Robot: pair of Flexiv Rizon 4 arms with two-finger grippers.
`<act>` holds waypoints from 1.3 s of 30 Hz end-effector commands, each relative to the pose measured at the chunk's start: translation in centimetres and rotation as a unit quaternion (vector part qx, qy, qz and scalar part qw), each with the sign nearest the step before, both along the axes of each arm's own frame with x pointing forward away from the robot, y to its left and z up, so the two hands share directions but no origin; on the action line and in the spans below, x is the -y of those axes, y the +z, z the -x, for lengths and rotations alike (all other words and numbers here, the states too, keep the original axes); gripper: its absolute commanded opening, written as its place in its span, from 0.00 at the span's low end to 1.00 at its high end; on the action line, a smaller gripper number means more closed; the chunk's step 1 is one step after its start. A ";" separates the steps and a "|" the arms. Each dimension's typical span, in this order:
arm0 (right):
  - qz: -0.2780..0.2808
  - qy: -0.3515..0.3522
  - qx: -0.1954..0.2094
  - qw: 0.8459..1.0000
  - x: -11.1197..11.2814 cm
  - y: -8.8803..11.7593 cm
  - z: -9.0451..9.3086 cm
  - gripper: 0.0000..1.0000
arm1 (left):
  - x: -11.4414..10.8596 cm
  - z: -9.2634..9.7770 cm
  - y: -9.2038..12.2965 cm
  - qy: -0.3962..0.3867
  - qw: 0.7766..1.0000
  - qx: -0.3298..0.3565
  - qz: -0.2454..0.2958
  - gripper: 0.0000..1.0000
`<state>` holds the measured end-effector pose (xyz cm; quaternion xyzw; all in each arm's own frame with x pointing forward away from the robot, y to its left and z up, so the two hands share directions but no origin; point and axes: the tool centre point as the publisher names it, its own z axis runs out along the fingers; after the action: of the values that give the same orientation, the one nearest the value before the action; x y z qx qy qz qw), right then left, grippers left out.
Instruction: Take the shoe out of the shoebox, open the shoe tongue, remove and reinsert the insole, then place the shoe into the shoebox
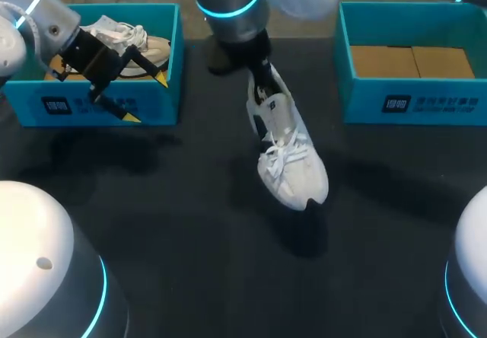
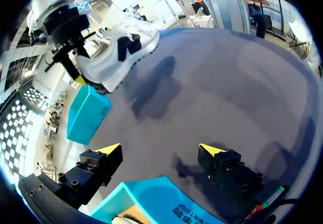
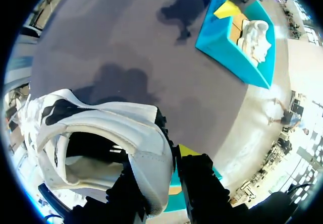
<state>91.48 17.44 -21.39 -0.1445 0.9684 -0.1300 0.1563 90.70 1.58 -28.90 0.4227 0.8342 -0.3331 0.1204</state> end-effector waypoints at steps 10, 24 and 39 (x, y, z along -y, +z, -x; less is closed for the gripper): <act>-0.002 0.006 0.006 1.000 5.6 4.8 -0.9 0.00 | 0.0 0.1 0.0 0.000 1.000 0.001 -0.001 1.00; -0.022 0.013 0.016 1.000 6.7 5.5 -1.2 0.00 | 0.0 0.1 0.0 0.000 1.000 0.001 -0.001 1.00; -0.018 -0.014 0.018 1.000 10.6 8.1 -2.0 0.00 | 0.0 0.1 0.0 0.000 1.000 0.001 -0.001 1.00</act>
<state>93.57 8.84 -14.84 -0.1248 0.9689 -0.1165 0.1792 90.70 1.58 -28.90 0.4227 0.8341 -0.3332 0.1204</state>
